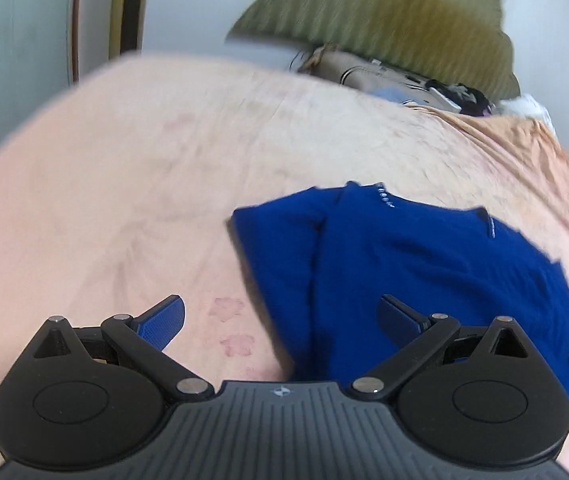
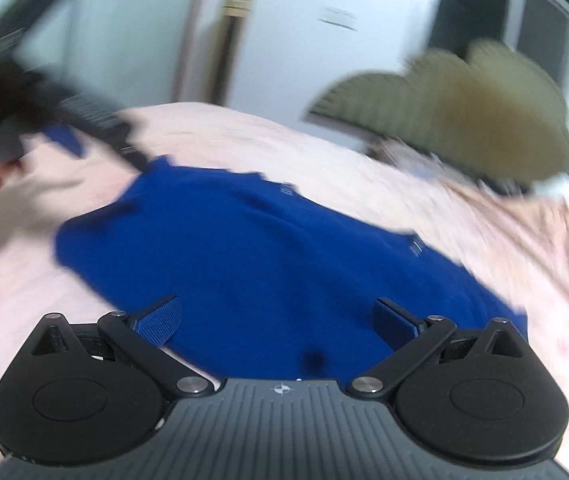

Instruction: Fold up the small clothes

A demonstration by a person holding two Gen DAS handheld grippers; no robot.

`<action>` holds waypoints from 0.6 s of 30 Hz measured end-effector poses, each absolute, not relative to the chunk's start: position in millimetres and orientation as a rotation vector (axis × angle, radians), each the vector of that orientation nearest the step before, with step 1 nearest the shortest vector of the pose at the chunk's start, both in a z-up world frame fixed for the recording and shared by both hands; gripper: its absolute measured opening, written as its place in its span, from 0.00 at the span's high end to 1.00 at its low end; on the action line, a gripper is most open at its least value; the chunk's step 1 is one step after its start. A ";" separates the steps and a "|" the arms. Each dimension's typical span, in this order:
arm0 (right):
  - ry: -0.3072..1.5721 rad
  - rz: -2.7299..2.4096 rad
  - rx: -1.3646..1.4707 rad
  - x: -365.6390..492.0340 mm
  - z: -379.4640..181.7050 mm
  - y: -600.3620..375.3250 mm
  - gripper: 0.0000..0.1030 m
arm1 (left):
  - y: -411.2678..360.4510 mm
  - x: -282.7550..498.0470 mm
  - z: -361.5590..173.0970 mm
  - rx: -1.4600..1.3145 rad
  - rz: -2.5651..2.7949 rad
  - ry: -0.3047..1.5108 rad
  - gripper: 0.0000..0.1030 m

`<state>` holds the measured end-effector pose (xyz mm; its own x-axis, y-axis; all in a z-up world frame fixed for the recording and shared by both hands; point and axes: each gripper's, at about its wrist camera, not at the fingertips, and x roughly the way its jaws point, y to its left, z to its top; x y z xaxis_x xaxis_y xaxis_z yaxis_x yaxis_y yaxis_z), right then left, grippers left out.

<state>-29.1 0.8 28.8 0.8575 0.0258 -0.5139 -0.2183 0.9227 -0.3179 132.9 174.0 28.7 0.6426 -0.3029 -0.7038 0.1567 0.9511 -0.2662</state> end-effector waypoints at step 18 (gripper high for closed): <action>0.449 0.103 -0.762 23.9 -10.0 99.7 0.08 | 181.2 233.6 -14.3 -0.585 -0.646 0.966 0.00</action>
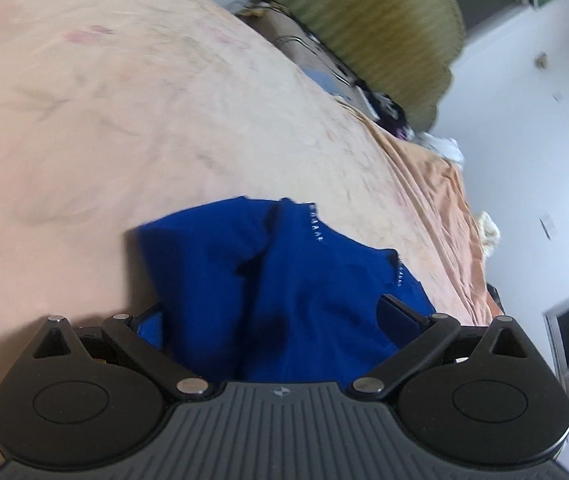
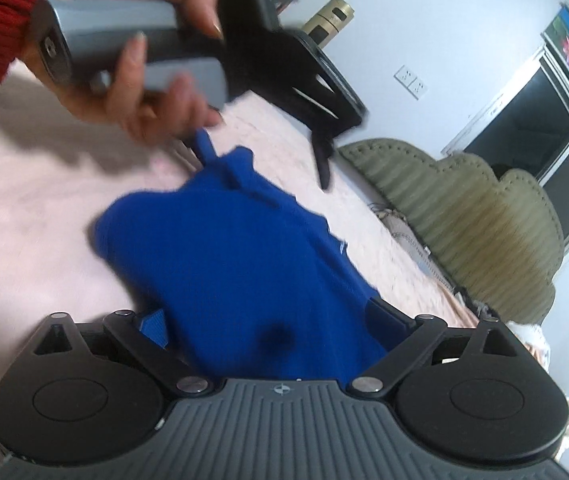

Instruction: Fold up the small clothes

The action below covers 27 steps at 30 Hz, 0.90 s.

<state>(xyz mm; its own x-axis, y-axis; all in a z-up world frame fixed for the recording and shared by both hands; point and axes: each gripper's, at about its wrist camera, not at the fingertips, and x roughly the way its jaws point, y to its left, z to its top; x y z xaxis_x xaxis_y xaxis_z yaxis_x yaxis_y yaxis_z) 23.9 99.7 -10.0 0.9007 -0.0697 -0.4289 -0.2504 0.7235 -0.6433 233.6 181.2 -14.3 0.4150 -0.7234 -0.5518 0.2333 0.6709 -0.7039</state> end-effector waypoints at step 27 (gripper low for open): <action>0.365 0.184 -0.601 33.4 17.4 64.4 0.94 | 85.2 240.8 53.6 -0.217 -0.452 0.877 0.90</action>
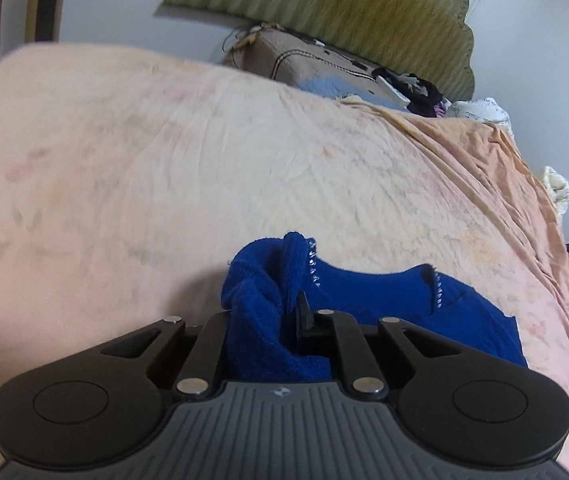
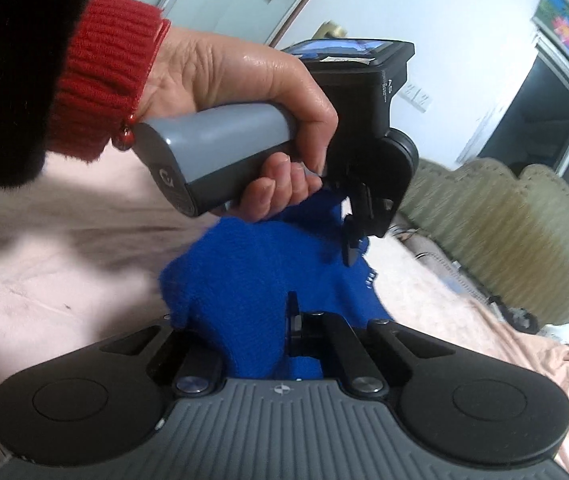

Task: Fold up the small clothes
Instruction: 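Grasp the sweater with the left gripper while the right gripper grasps beside it and lifts, then lift the gripped sweater with both grippers and fold it over onto itself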

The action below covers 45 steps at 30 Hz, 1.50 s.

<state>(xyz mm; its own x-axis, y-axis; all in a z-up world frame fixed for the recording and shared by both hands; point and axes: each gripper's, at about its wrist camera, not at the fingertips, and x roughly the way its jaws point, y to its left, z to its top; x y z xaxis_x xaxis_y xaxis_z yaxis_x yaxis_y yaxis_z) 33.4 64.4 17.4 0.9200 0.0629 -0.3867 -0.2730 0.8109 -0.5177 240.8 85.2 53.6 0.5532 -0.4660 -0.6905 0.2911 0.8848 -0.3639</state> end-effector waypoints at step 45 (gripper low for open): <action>0.444 -0.144 0.026 -33.4 19.8 -195.9 0.95 | -209.8 193.6 58.4 0.132 -0.482 0.814 0.89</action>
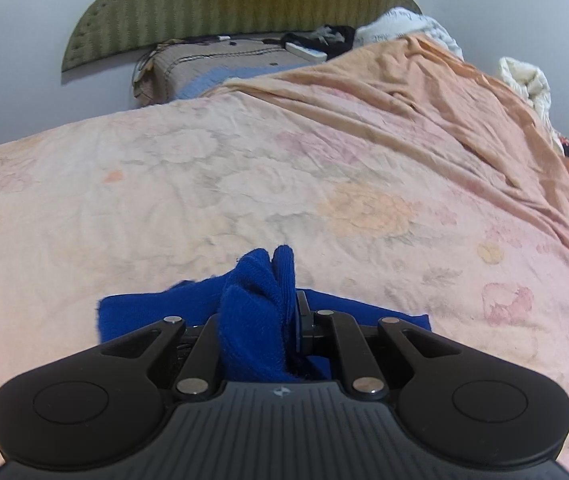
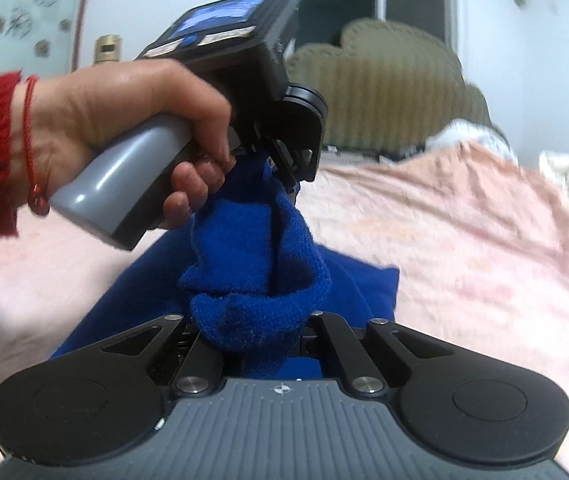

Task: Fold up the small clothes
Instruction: 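Lift the gripped sweater with both grippers and fold it over onto itself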

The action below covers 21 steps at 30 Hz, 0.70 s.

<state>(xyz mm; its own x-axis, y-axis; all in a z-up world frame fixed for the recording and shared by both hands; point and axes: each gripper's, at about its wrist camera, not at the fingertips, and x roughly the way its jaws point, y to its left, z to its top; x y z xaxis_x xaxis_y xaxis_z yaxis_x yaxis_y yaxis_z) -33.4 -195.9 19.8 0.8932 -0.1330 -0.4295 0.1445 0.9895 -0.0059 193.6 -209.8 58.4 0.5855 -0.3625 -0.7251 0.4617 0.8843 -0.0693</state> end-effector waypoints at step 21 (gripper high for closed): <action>0.515 -0.100 0.271 -29.5 -3.8 -232.9 0.94 | -247.3 195.8 31.2 0.218 -0.483 0.834 0.85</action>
